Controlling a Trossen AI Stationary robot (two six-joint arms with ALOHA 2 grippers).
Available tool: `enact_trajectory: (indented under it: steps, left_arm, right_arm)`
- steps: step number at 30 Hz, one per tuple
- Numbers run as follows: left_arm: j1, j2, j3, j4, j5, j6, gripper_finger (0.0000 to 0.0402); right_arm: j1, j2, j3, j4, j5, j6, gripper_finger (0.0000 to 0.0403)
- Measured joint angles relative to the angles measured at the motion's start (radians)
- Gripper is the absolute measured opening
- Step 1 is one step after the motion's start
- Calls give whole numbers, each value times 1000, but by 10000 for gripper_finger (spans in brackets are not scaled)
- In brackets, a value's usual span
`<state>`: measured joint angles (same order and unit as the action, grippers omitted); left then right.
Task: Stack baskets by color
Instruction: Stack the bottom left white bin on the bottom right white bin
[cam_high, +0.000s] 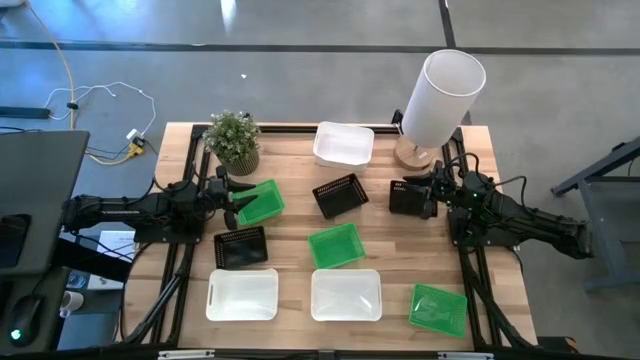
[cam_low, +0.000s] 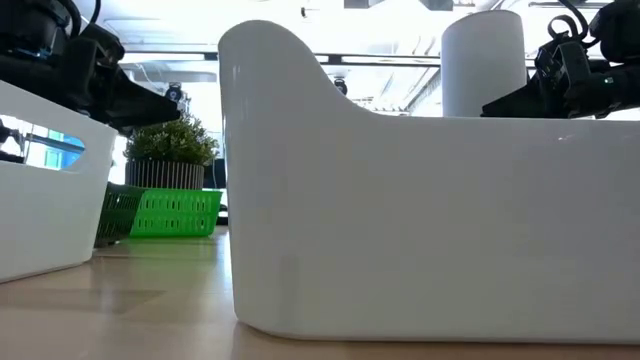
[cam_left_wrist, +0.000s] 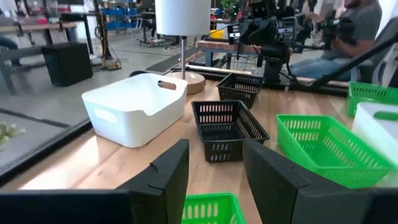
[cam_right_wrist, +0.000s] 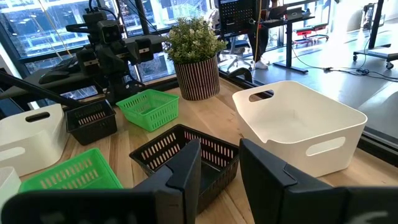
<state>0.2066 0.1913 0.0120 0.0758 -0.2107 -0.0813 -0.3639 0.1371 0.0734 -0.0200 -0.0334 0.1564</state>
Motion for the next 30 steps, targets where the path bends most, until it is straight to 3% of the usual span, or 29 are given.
enact_trajectory:
  steps: [4,9,17,22,30]
  left_arm:
    - [0,0,0,-4,18,-111,140]
    - [0,0,10,-3,110,-138,140]
    - [0,0,52,-5,153,-173,140]
    - [0,11,117,-24,185,-146,140]
    - [0,104,294,-213,192,-107,140]
  right_arm:
    - [0,0,0,0,0,0,98]
    - [0,0,0,0,0,0,98]
    - [0,0,0,0,0,0,98]
    - [0,0,0,0,0,0,98]
    - [0,0,0,0,0,0,98]
